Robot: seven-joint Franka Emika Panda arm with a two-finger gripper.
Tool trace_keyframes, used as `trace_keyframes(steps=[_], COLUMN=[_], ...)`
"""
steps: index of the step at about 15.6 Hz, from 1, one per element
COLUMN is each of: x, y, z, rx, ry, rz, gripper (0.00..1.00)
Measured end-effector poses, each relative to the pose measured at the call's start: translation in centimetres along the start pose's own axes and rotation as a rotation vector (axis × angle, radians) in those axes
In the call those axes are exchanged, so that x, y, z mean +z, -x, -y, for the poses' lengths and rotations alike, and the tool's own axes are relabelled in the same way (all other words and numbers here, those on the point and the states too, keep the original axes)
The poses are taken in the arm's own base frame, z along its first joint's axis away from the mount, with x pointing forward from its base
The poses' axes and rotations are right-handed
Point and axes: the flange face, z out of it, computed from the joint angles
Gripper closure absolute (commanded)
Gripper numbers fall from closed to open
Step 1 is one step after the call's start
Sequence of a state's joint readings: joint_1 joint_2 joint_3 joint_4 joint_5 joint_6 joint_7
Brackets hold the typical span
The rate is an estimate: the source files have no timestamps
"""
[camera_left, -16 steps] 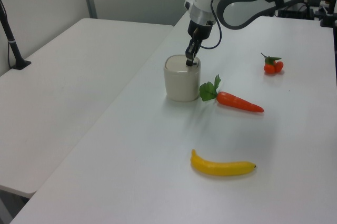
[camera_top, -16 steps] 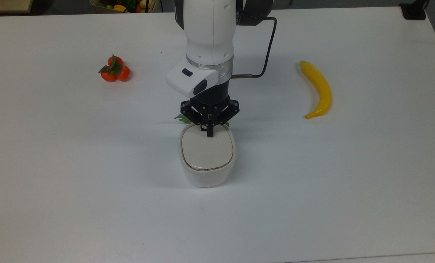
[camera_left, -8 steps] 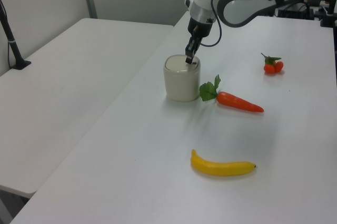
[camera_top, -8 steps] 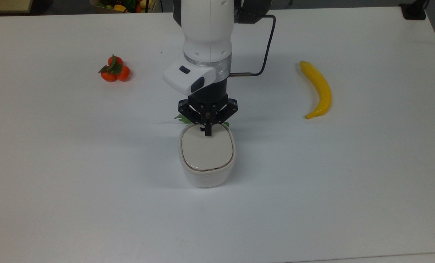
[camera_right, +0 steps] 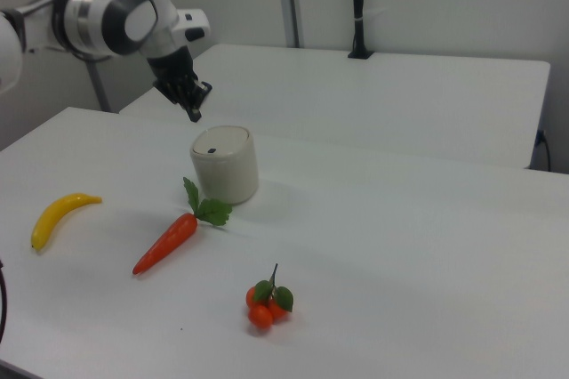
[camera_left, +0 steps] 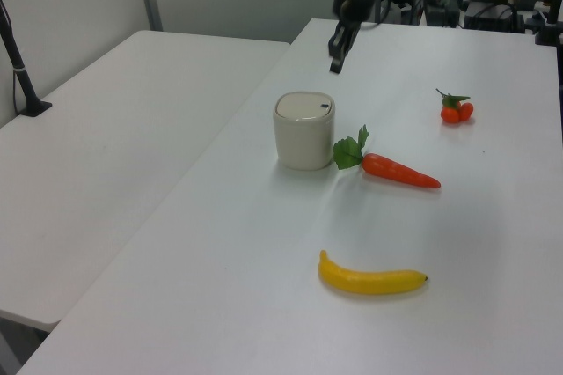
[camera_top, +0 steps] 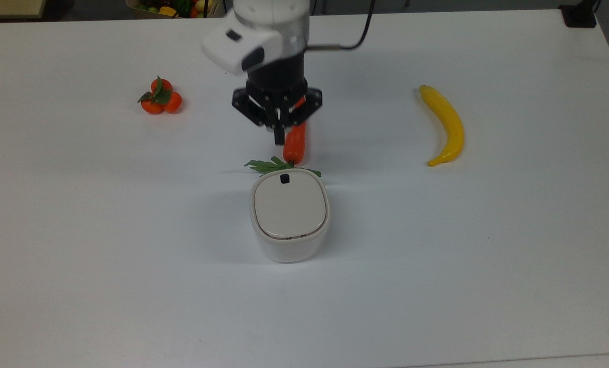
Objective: Close garbage bin
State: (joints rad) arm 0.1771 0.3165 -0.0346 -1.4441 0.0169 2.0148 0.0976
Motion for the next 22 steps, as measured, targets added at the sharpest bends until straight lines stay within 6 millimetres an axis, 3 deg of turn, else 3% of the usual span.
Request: trace_keyframes(steps=[6, 9, 12, 16, 22], x=[-9.1, -12.3, -13.6, -14.1, -14.4], y=[3.8, 6.3, 7.9, 8.4, 8.9], z=[-2.3, -3.1, -3.2, -3.8, -3.4], rx=[0.014, -0.014, -0.022, -0.012, -0.007], ry=[-0.067, -0.091, -0.092, -0.091, -0.116], rz=[0.103, 0.182, 0.241, 0.252, 0.150], gripper=[1.00, 0.98, 0.97, 0.97, 0.85])
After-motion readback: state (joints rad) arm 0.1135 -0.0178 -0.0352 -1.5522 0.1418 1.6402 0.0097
